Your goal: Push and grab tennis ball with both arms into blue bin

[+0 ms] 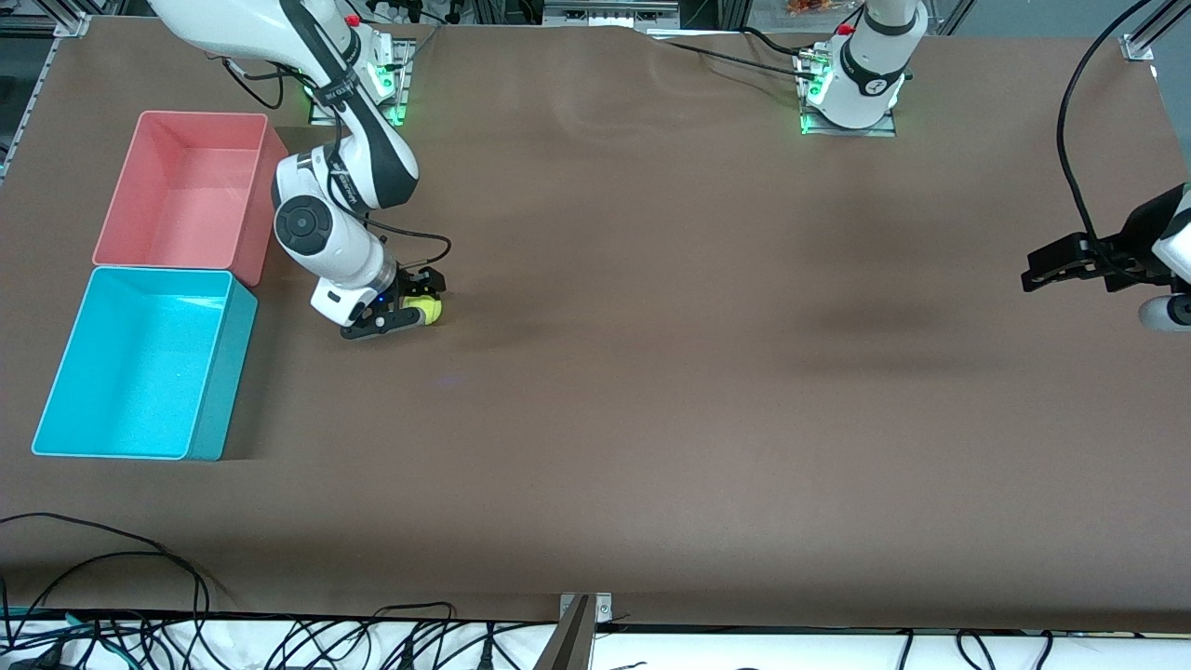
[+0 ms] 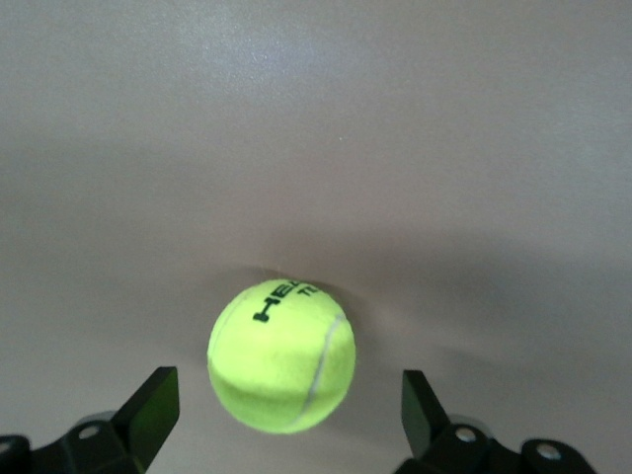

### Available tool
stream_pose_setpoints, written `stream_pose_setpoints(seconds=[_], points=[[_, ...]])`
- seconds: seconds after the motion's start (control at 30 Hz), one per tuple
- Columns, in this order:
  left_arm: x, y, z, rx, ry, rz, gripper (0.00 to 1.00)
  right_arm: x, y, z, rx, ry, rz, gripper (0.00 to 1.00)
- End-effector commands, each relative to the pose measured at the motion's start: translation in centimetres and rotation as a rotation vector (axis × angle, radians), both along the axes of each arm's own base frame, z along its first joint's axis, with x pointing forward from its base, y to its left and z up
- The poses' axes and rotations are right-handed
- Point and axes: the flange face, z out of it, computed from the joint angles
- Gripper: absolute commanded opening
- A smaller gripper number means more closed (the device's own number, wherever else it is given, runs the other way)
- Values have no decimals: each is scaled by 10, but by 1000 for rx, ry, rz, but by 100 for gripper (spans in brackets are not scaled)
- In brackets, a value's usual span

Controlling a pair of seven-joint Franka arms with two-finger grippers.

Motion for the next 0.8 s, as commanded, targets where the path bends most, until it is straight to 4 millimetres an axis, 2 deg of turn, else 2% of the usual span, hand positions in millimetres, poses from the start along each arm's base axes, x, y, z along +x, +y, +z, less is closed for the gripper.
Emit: stream_pose_setpoints(seconds=[0.0,0.17,0.3,0.53,0.67,0.77], points=[[-3,-7,2,-3,8,-35,100,-3,2,-15,15,-7,-20,100],[-2,-3,4,-3,4,-27,100,-4,3,-33,18,-3,-20,100],[-3,-3,5,-4,2,-24,100,-5,2,-35,18,0,-10,98],[-3,-5,5,-4,4,-24,100,-5,2,-35,15,5,6,59],[-3,-5,4,-4,5,-24,100,-6,9,-38,17,8,45,43],[-3,0,7,-2,0,-15,100,-4,9,-32,17,8,49,40]])
